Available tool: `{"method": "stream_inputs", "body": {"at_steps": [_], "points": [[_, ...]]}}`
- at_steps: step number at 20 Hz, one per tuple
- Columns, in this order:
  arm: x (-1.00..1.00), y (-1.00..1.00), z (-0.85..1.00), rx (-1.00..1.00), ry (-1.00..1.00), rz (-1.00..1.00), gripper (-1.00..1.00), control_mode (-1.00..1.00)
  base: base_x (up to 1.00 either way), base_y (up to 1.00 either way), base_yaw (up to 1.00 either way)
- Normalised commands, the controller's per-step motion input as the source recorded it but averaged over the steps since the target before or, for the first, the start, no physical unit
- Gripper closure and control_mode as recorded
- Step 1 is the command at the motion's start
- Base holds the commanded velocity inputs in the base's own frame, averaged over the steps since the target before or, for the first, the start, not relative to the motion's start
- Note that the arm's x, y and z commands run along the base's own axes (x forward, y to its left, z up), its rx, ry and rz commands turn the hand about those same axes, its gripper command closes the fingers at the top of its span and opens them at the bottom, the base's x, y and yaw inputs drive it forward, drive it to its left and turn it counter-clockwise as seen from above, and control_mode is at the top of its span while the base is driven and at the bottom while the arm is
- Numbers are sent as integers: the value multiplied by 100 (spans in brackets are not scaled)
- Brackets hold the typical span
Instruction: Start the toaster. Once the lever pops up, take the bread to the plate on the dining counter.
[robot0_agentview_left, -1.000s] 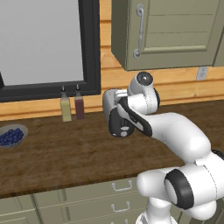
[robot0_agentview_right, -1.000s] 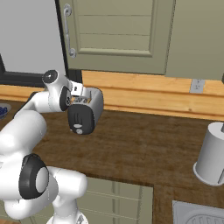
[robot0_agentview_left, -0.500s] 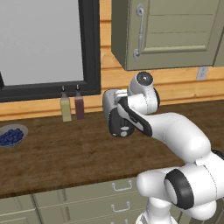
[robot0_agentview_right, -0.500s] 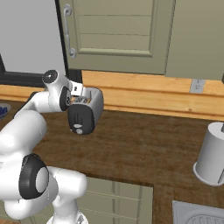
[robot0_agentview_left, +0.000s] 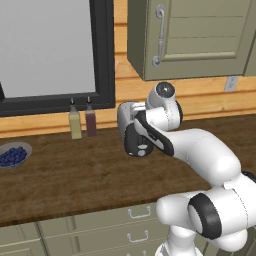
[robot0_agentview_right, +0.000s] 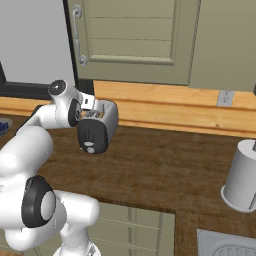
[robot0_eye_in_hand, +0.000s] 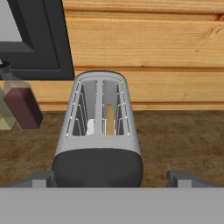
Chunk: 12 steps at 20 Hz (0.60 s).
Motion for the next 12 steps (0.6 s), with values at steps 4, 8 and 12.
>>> {"method": "stream_inputs", "body": {"at_steps": [4,8,12], "points": [[0,0,0,0,0,0,-100,-100,0,0,0],[0,0,0,0,0,0,-100,-100,0,0,0],[0,0,0,0,0,0,-100,-100,0,0,0]]}}
